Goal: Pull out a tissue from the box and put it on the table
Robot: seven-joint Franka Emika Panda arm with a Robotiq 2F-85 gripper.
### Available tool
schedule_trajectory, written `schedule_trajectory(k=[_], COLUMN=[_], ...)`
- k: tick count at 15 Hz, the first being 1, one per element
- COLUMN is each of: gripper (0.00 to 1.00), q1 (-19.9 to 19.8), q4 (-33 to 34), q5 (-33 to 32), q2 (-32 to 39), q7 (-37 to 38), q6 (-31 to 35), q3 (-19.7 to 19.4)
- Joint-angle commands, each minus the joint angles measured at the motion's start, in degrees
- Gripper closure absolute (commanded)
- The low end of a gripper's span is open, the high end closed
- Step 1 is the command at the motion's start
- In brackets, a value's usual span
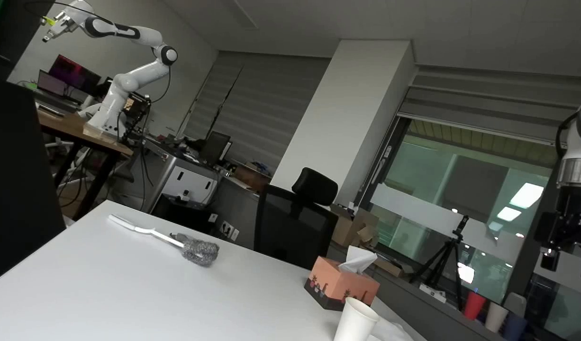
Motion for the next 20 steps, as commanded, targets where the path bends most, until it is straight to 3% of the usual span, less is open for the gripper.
schedule_trajectory(k=[1, 5, 9, 11, 15, 17, 20], gripper=[0.0, 0.0, 0.0, 0.0, 0.0, 0.0, 0.0], q1=[0.56, -0.27, -1.59, -2.45, -1.78, 1.14, 3.12], q4=[0.11, 2.34, 8.61, 13.29, 25.95, 32.71, 42.73], q5=[-0.31, 0.09, 1.01, 0.95, 1.75, 3.63, 11.3], q2=[-0.04, 5.84, 19.07, 25.81, 40.05, 46.53, 54.45], q7=[0.25, 3.76, 9.44, 14.73, 25.38, 30.71, 33.65], q6=[-0.22, 7.27, 19.3, 22.06, 24.02, 23.59, 21.34], q3=[-0.5, -1.27, -1.39, -0.55, -0.25, -2.27, -3.86])
